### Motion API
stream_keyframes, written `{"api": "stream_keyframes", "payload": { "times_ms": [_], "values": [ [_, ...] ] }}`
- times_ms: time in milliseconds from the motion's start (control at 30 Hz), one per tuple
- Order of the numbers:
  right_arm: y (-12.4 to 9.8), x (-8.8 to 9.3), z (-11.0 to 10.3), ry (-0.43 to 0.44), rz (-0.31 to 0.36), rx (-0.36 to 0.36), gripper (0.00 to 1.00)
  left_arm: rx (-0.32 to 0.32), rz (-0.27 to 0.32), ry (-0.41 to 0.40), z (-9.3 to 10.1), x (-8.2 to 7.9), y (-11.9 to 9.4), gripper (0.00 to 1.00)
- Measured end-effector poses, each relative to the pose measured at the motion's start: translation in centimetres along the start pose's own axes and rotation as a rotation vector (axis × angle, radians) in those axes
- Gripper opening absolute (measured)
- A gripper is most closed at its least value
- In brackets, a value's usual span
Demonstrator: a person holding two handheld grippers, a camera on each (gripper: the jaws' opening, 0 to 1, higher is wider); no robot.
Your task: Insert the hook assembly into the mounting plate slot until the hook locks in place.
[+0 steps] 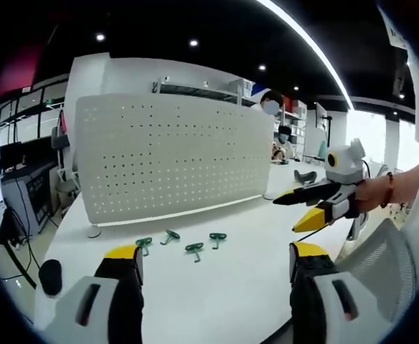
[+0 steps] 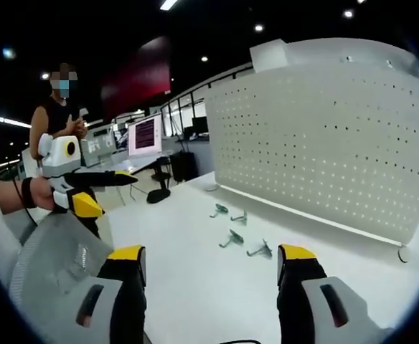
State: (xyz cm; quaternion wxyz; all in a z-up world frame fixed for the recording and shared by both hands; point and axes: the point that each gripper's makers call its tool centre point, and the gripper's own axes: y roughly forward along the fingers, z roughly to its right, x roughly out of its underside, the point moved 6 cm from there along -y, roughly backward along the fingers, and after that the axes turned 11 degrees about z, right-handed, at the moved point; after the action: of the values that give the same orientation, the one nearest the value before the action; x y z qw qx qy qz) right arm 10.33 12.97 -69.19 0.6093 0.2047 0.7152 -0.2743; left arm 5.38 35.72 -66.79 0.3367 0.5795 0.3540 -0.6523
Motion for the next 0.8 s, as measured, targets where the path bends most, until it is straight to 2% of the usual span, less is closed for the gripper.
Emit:
{"api": "stream_keyframes", "payload": {
  "times_ms": [333,800],
  "values": [
    [0.2,0.5,0.6,0.005,-0.008,-0.007,0.73,0.015,-0.034,0.008,0.2,0.3,0.4,0.85],
    [0.8,1.5,1.7,0.011,-0.036,-0.007,0.71,0.020,-0.051,0.000,-0.1,0.8,1.5,0.84]
  ]
}}
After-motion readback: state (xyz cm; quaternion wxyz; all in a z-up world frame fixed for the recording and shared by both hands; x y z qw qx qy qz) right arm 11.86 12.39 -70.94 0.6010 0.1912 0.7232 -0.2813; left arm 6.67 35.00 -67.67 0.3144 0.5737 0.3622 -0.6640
